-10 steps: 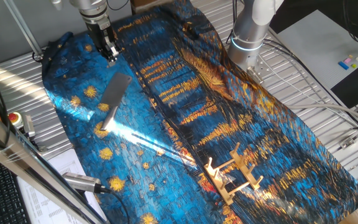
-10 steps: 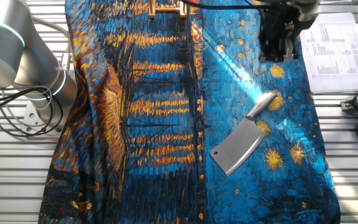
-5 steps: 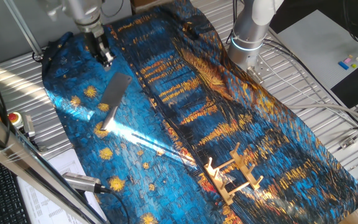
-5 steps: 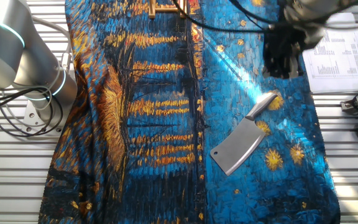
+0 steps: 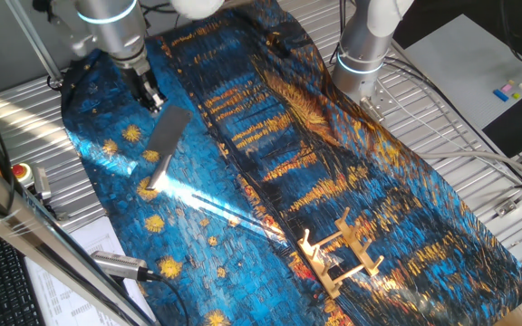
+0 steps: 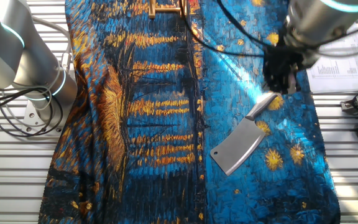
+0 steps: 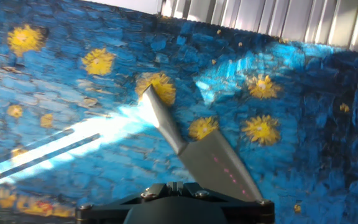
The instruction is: Put the knife on the knife rack
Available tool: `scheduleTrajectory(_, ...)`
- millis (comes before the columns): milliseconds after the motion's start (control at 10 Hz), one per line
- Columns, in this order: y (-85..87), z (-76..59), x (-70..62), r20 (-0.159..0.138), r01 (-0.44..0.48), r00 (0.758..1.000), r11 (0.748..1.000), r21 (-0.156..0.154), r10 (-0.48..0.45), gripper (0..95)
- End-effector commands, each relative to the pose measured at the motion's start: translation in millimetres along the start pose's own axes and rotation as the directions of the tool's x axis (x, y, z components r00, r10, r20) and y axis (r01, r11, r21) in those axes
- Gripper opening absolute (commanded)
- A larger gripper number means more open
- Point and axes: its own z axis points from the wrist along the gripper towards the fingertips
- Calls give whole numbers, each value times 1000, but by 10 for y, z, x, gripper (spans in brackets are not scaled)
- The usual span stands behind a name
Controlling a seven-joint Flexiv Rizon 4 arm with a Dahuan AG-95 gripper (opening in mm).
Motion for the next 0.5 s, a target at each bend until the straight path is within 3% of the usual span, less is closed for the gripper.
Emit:
scheduleTrajectory(100, -26, 123, 7, 2, 7, 1000, 1000, -1, -7, 0)
scheduleTrajectory(500, -49, 496, -22, 7, 55, 998, 998, 2, -55, 0)
